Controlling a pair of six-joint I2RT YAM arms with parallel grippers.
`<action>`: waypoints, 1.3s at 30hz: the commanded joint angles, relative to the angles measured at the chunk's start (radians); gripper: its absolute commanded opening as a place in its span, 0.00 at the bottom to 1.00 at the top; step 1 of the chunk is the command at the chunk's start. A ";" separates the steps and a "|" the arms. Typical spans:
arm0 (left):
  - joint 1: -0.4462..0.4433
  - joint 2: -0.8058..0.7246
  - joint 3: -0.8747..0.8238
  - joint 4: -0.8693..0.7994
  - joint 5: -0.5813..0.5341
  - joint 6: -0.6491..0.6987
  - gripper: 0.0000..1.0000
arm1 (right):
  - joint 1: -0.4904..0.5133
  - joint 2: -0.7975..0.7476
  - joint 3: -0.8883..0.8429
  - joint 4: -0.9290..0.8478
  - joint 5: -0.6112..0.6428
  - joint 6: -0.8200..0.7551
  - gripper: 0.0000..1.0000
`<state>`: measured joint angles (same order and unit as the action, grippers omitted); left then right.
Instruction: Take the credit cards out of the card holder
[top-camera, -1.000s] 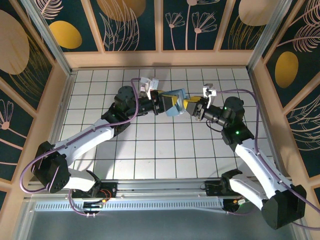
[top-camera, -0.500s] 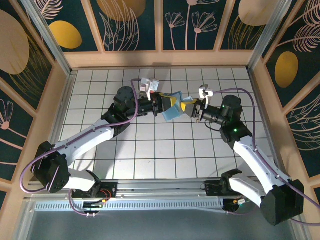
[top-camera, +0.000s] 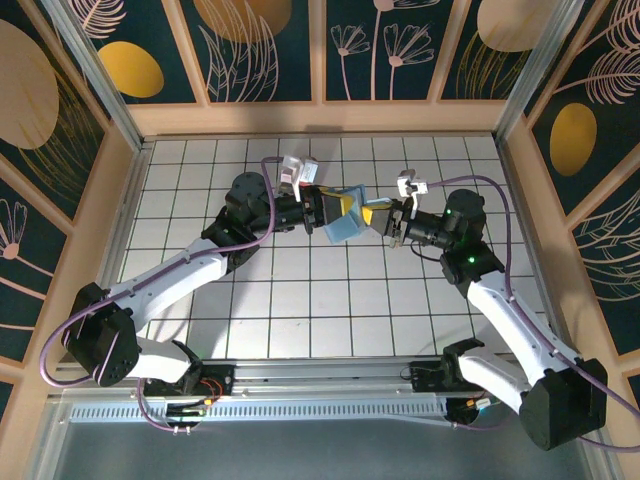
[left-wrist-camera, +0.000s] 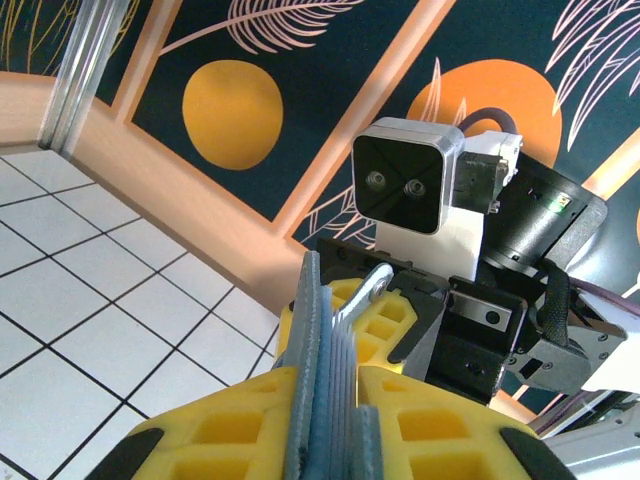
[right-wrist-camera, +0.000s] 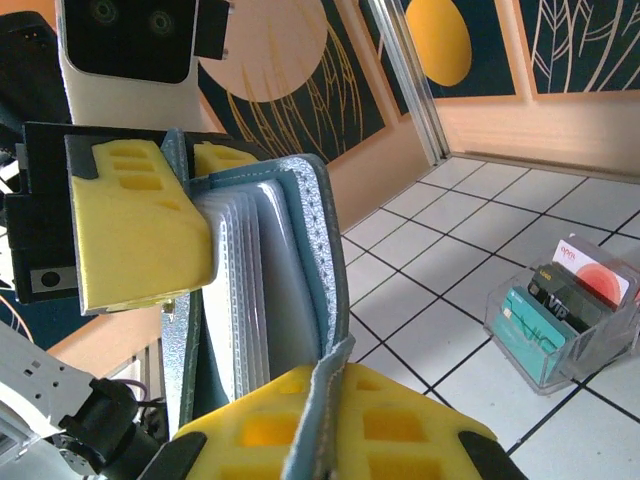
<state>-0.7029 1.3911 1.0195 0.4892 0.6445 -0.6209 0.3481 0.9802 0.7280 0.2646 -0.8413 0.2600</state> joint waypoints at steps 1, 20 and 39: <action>-0.016 -0.020 0.021 0.062 -0.033 -0.002 0.34 | 0.019 -0.006 0.031 -0.044 -0.002 -0.027 0.00; -0.015 0.091 -0.041 0.016 -0.205 -0.112 0.98 | 0.022 -0.025 0.096 -0.282 0.429 0.095 0.00; -0.016 0.232 0.005 0.075 -0.140 -0.106 0.98 | 0.125 0.091 0.353 -0.703 0.765 0.151 0.00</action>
<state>-0.7162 1.6081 1.0046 0.4980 0.4721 -0.7204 0.4534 1.0542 1.0180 -0.3573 -0.1555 0.3943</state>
